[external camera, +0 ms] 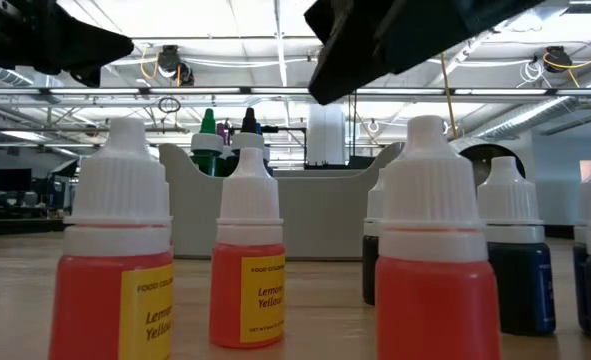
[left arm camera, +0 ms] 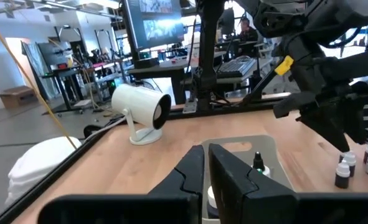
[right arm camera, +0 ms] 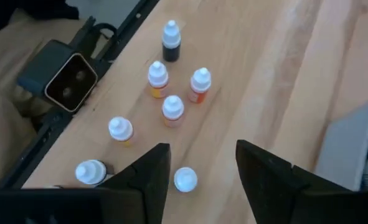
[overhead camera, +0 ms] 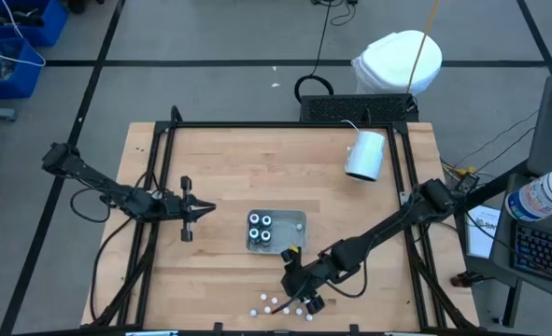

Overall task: Pick & Place food coloring
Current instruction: Put the small black food coloring bottle into the gray bin

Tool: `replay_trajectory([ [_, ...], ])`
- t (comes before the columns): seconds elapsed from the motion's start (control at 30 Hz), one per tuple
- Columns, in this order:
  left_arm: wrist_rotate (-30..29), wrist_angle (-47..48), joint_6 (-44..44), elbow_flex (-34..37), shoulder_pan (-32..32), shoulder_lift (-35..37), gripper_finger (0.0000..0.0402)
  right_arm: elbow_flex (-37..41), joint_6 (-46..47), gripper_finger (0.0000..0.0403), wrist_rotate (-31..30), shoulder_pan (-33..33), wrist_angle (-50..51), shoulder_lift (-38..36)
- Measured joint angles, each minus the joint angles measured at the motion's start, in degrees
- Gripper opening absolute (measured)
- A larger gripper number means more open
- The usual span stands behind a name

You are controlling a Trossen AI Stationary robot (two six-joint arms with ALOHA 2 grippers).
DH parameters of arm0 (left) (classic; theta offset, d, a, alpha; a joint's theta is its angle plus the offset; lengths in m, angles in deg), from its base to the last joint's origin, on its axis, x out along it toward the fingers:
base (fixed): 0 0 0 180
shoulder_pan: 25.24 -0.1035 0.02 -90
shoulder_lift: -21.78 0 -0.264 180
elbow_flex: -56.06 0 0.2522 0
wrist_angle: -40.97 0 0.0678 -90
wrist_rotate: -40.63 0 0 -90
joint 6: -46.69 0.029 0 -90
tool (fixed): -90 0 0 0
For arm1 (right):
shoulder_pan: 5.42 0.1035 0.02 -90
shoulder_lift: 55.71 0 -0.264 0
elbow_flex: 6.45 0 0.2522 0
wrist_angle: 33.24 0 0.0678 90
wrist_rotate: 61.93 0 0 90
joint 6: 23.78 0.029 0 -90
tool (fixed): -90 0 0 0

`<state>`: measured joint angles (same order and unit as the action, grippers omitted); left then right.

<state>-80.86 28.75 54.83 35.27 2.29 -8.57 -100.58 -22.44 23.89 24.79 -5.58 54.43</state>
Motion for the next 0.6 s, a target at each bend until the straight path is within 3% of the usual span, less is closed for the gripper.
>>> replay_trajectory([
  [0.2, 0.0, 1.5, -1.2, 0.0, 0.0, 0.0, 0.0033, 0.0, 1.6, 0.0169, 3.2, 0.0, -2.9, 1.9],
  [0.6, 0.0, 1.9, -1.1, 0.0, 0.0, 0.0, 0.0033, 0.3, 5.2, 0.0169, 2.8, -0.1, -2.3, 3.3],
])
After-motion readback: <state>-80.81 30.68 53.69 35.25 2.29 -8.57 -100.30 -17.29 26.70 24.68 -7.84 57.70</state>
